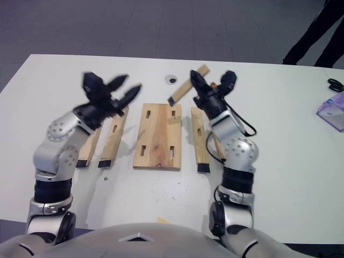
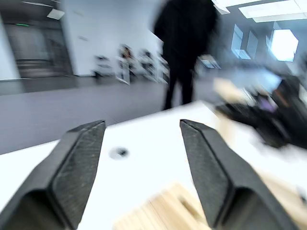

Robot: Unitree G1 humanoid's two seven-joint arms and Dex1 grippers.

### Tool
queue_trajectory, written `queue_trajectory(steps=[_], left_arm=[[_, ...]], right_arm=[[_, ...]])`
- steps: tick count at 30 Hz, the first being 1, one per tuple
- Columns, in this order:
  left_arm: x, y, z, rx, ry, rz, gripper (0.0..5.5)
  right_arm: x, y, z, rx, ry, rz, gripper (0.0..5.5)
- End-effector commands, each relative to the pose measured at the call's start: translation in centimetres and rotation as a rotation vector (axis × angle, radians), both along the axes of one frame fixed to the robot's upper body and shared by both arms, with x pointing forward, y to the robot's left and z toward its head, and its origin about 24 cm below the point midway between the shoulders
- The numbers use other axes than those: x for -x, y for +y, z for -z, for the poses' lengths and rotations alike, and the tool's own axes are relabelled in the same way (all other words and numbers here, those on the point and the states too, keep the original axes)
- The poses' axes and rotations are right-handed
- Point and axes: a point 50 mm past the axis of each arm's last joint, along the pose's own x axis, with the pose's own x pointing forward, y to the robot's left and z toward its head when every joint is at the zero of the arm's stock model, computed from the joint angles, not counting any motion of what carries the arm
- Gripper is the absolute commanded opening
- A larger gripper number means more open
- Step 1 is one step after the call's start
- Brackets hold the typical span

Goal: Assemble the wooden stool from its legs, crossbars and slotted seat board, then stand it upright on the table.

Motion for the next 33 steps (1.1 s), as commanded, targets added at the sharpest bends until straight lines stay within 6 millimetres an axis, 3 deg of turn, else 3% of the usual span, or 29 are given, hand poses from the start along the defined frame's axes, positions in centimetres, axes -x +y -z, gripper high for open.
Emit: queue_trajectory(steps=[1, 4, 8, 12, 19, 28, 33], left_arm=[[0.4, 3.8, 0.1, 0.124, 0.049, -0.314, 3.55], [0.7, 4.4, 1.9, 0.082, 0.117, -0.467, 4.07], [0.5, 3.5, 2.2, 0.037, 0.124, -0.465, 4.71], [0.2, 2.7, 2.7, 0.011, 0.14, -0.443, 5.37], [0.6, 1.3, 3.8, 0.001, 0.168, -0.394, 5.4], [0.7, 0.3, 4.9, -0.023, 0.202, -0.379, 5.4], [0.4, 0.0, 5.2, -0.05, 0.202, -0.37, 5.4]], right_arm=[[2.5, -3.6, 1.1, 0.097, 0.075, 0.093, 0.42], [3.0, -4.4, 2.3, 0.2, 0.136, 0.17, 0.42], [3.5, -2.6, 3.2, 0.185, 0.151, 0.128, 0.42], [3.7, -2.2, 3.1, 0.125, 0.138, 0.15, 0.42], [3.7, -1.7, 0.8, 0.019, 0.0, 0.094, 0.42], [4.0, -1.2, 3.5, 0.14, 0.113, 0.09, 0.42], [3.9, 0.1, 4.3, 0.148, 0.13, 0.06, 0.42]])
